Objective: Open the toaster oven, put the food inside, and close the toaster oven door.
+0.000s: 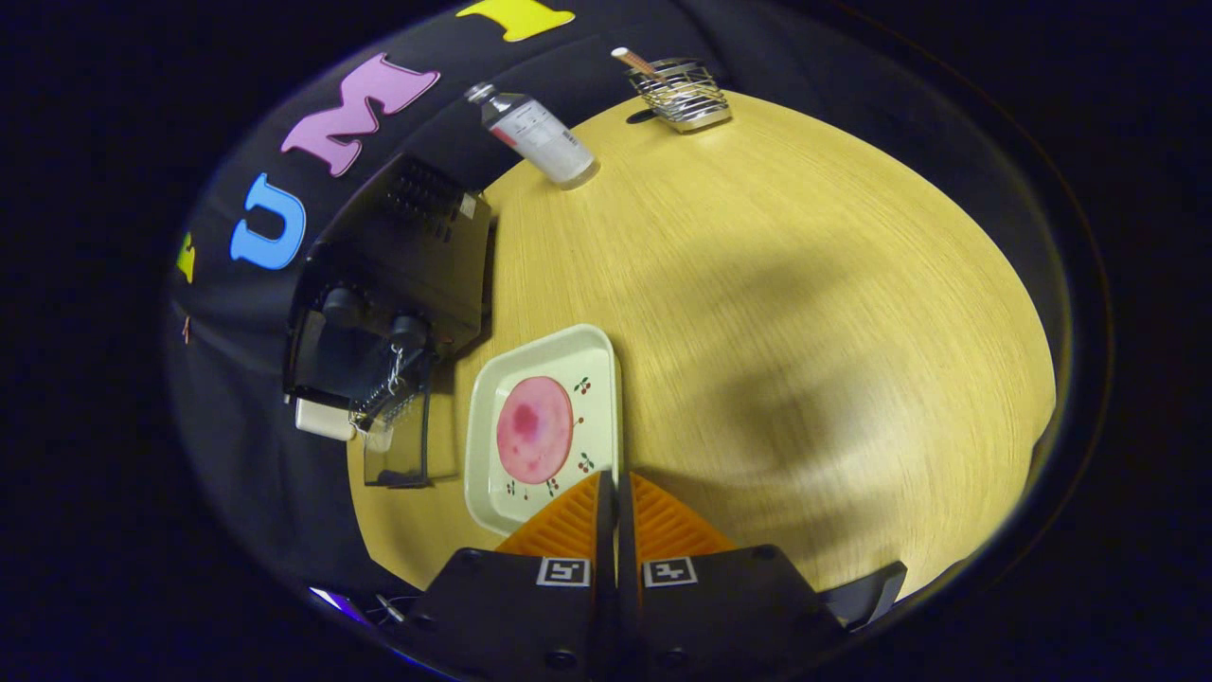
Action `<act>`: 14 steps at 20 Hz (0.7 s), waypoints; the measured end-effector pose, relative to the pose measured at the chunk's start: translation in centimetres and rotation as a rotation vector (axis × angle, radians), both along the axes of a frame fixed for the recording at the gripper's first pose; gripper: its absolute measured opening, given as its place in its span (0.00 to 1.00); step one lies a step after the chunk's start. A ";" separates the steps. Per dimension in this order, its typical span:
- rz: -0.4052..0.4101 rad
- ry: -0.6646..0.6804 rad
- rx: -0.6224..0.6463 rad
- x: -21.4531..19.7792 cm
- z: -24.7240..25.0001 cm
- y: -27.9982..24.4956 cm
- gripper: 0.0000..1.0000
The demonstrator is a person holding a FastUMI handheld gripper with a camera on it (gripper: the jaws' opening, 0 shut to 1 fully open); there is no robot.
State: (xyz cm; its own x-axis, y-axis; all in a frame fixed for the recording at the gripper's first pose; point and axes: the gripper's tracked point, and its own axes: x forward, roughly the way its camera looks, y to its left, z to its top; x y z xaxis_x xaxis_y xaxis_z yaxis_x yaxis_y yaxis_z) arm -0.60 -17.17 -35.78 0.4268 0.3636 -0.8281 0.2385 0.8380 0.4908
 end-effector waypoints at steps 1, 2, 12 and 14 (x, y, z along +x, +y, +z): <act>-0.017 0.003 0.014 -0.2 0.6 -0.4 0.06; -0.032 0.000 0.023 -0.2 1.0 -0.5 0.06; -0.136 -0.060 0.092 -2.0 7.5 0.4 0.06; -0.149 -0.078 0.096 -2.7 9.0 1.6 0.06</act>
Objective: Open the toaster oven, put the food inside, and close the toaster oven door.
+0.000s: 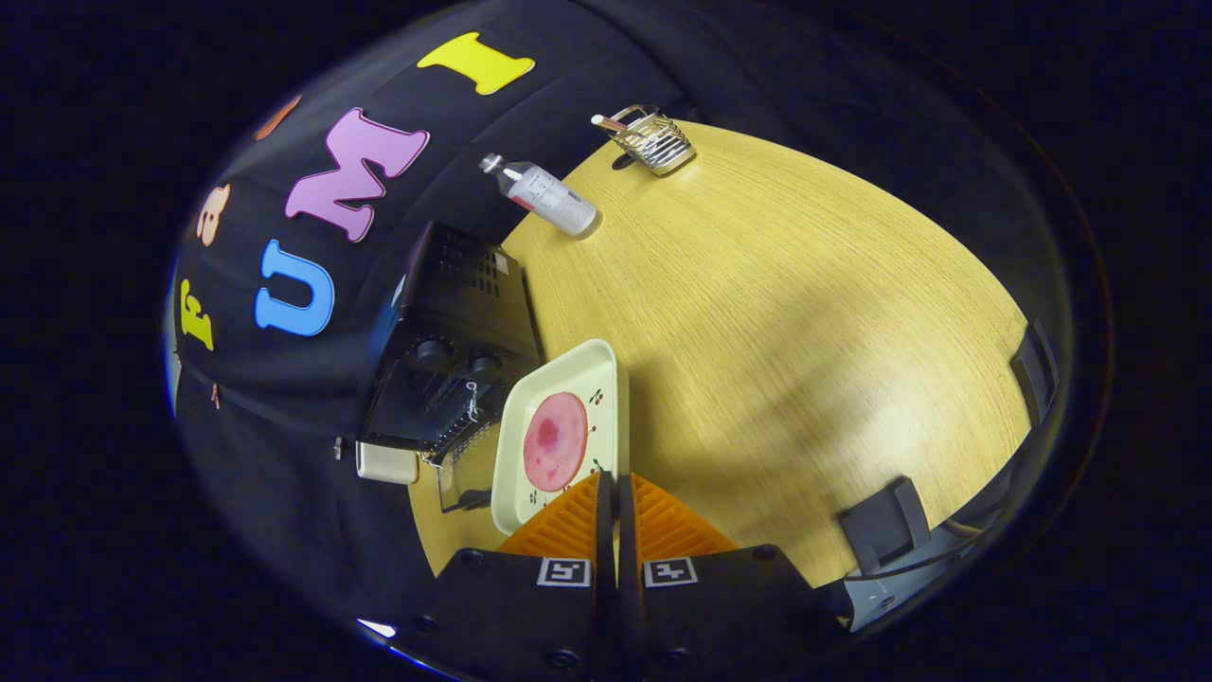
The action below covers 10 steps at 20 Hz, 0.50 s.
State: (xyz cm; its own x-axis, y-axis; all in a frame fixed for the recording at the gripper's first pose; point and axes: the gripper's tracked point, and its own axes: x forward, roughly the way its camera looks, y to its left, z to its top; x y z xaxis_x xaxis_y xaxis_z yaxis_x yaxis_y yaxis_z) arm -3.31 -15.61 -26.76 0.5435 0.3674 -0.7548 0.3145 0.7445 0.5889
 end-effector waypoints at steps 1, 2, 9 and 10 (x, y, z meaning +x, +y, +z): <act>-0.012 -0.002 -0.001 -0.3 0.6 0.8 0.06; -0.024 -0.004 0.004 -0.5 1.2 1.8 0.06; -0.060 -0.079 0.076 -0.4 4.0 10.9 0.06; -0.065 -0.082 0.085 0.0 3.7 12.2 0.06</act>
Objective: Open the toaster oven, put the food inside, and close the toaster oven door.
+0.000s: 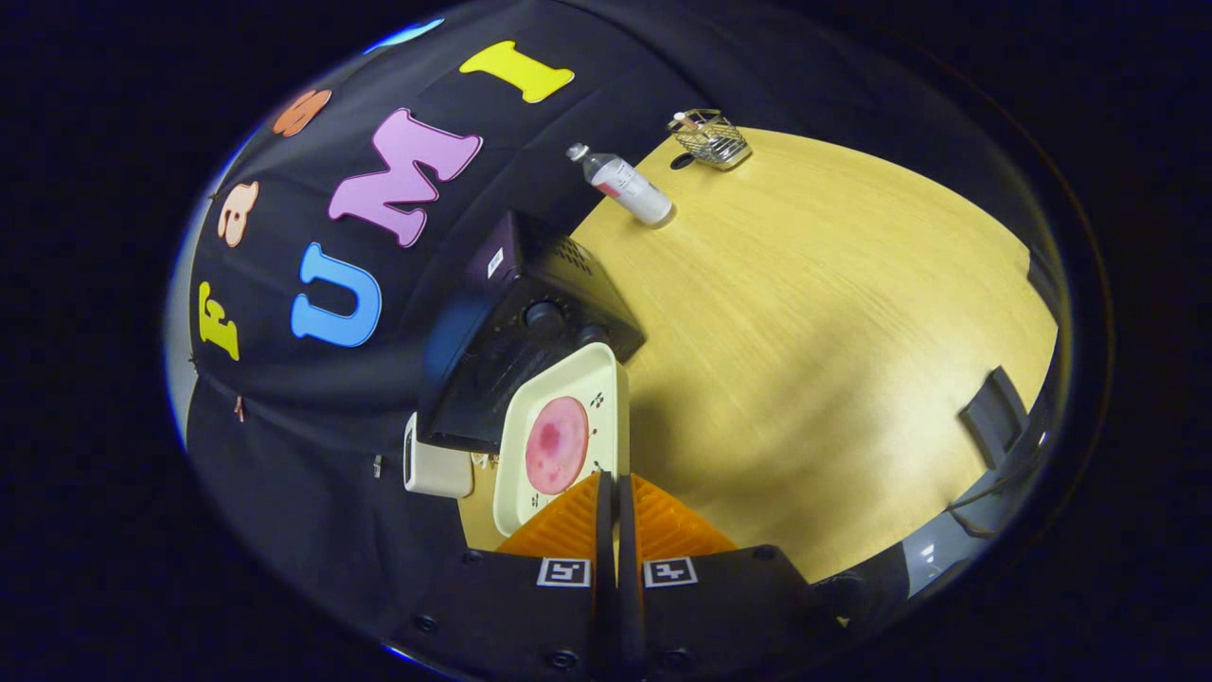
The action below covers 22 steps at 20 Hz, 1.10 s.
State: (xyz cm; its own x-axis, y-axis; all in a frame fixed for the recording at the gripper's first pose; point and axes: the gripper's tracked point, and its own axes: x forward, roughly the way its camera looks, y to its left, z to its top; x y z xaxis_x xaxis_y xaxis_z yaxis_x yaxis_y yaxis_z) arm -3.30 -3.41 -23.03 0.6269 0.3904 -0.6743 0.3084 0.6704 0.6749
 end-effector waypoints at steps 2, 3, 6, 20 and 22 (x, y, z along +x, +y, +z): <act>-0.005 -0.010 0.025 1.0 -0.2 2.5 0.06; -0.007 -0.015 0.034 1.4 -0.3 3.6 0.06; -0.021 -0.038 0.044 3.2 -1.1 6.5 0.06; -0.231 -0.075 0.120 14.6 -6.8 13.1 0.06; -0.257 -0.086 0.127 16.2 -6.9 13.4 0.06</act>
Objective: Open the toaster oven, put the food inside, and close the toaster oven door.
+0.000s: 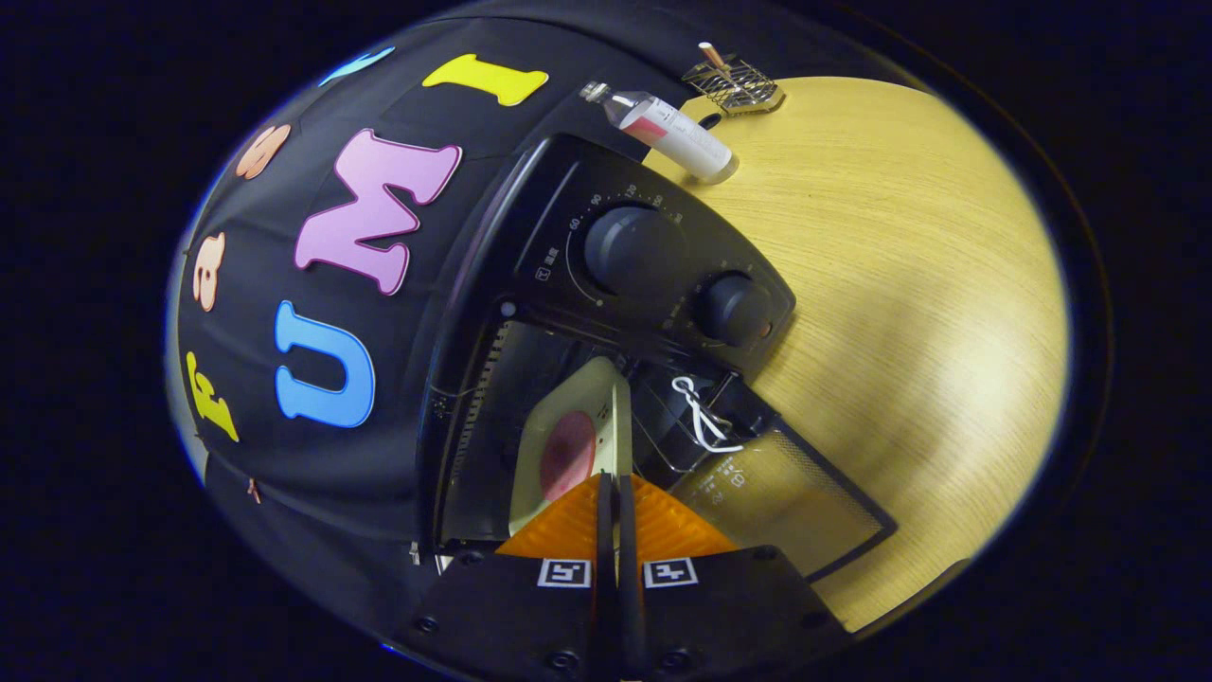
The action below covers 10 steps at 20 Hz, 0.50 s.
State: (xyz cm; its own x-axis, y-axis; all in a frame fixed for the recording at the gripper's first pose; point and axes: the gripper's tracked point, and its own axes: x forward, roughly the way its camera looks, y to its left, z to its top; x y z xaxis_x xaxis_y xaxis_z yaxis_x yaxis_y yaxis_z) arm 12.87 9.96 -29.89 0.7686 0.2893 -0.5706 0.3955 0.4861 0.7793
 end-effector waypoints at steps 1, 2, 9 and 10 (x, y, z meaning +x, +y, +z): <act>-0.009 -0.003 -0.001 0.4 -0.1 0.1 0.06; -0.017 -0.003 -0.005 0.8 -0.3 0.3 0.06; -0.026 0.009 -0.041 1.3 -0.8 1.2 0.07; -0.024 0.005 -0.039 1.2 -0.7 1.3 0.08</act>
State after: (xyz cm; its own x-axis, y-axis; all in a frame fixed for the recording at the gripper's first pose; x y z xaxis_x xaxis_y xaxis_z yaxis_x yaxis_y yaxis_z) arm 14.06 11.23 -30.57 0.7724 0.2479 -0.5848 0.4112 0.5066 0.7578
